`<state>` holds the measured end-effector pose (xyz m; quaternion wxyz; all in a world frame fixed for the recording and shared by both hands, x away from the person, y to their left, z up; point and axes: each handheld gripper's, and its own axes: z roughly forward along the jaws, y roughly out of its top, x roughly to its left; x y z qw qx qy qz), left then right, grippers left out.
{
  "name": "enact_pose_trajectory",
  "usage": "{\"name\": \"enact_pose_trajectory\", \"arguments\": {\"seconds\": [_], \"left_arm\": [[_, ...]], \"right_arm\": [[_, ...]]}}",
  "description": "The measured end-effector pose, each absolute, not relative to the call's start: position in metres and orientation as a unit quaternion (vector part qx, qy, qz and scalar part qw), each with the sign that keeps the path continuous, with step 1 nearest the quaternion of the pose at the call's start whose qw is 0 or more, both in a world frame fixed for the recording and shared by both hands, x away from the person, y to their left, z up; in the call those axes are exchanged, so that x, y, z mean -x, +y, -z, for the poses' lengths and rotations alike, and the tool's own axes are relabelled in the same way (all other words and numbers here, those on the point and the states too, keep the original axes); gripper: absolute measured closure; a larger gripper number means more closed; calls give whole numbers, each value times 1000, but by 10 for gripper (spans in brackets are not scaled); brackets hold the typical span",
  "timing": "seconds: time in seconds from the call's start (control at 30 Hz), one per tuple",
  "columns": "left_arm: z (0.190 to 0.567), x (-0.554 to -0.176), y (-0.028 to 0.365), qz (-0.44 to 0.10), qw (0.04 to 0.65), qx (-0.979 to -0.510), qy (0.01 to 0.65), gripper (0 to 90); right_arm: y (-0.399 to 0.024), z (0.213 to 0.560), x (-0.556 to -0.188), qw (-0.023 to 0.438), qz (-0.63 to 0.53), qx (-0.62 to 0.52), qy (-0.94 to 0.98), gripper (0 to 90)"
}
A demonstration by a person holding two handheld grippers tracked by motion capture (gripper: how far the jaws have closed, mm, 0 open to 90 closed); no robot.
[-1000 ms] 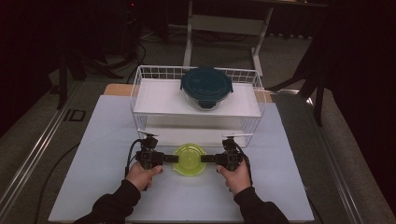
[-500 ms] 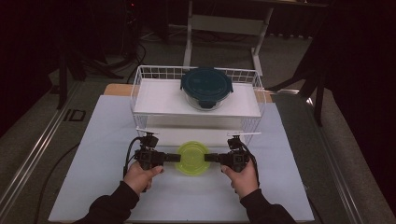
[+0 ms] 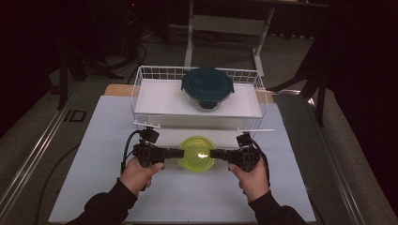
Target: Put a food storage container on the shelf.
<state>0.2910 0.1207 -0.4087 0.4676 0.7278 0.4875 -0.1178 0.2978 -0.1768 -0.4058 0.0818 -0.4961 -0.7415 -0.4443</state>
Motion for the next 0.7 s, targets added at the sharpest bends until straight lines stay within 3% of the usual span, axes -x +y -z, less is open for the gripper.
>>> {"name": "enact_pose_trajectory", "arguments": {"seconds": [0.7], "left_arm": [[321, -289, 115, 79, 504, -736, 444, 816]], "right_arm": [[-189, 329, -290, 47, 496, 473, -726, 805]]}}
